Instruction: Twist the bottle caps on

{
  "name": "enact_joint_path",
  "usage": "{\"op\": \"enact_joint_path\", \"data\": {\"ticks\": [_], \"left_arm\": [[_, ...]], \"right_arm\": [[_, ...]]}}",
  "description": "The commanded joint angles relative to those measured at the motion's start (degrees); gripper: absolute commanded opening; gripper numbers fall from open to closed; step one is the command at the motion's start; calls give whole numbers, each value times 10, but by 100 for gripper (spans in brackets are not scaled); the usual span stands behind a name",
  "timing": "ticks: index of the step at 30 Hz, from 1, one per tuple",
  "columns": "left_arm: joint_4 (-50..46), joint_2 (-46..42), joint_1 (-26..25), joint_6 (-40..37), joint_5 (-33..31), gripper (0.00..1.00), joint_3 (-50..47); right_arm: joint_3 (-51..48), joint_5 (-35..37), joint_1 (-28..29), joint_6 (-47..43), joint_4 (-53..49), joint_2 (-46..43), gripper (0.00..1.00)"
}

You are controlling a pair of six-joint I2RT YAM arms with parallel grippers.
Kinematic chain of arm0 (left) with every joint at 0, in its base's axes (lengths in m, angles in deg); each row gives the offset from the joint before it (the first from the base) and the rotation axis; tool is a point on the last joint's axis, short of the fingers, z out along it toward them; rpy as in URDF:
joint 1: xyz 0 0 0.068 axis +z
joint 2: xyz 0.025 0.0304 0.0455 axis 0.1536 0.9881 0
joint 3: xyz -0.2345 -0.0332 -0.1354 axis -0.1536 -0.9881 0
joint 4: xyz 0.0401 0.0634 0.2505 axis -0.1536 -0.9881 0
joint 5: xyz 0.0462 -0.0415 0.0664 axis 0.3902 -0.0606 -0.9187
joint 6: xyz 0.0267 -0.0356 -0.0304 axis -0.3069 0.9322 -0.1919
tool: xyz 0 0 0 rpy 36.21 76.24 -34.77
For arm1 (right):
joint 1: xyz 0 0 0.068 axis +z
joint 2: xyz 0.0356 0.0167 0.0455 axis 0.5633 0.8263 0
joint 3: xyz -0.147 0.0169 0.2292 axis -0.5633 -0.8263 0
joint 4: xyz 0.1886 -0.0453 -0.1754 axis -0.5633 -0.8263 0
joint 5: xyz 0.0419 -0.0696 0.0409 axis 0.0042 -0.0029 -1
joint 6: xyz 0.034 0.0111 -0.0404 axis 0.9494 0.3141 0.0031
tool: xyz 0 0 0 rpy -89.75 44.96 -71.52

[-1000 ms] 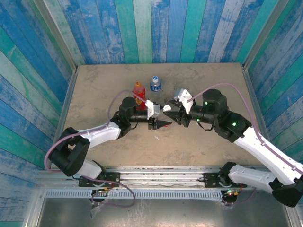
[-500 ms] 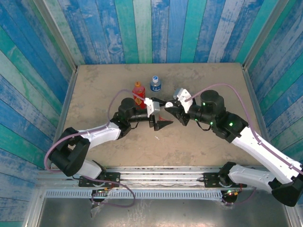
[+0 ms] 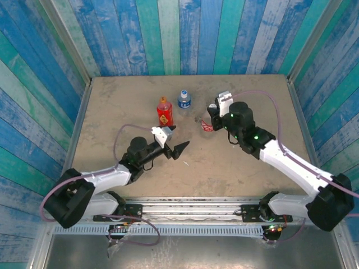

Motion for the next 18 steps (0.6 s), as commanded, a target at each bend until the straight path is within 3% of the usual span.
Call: {"op": "enact_joint_path", "data": {"ticks": [1, 9, 15, 18], "left_arm": [[9, -39, 1, 21, -48, 94, -25], [-13, -37, 1, 15, -38, 94, -18], [-31, -34, 1, 9, -41, 94, -7], [-37, -37, 1, 2, -40, 94, -7]], "right_arm": [[24, 14, -7, 32, 33, 22, 23], [32, 19, -27, 51, 12, 45, 27], [81, 18, -35, 36, -36, 73, 47], [102, 15, -38, 23, -52, 85, 53]]}}
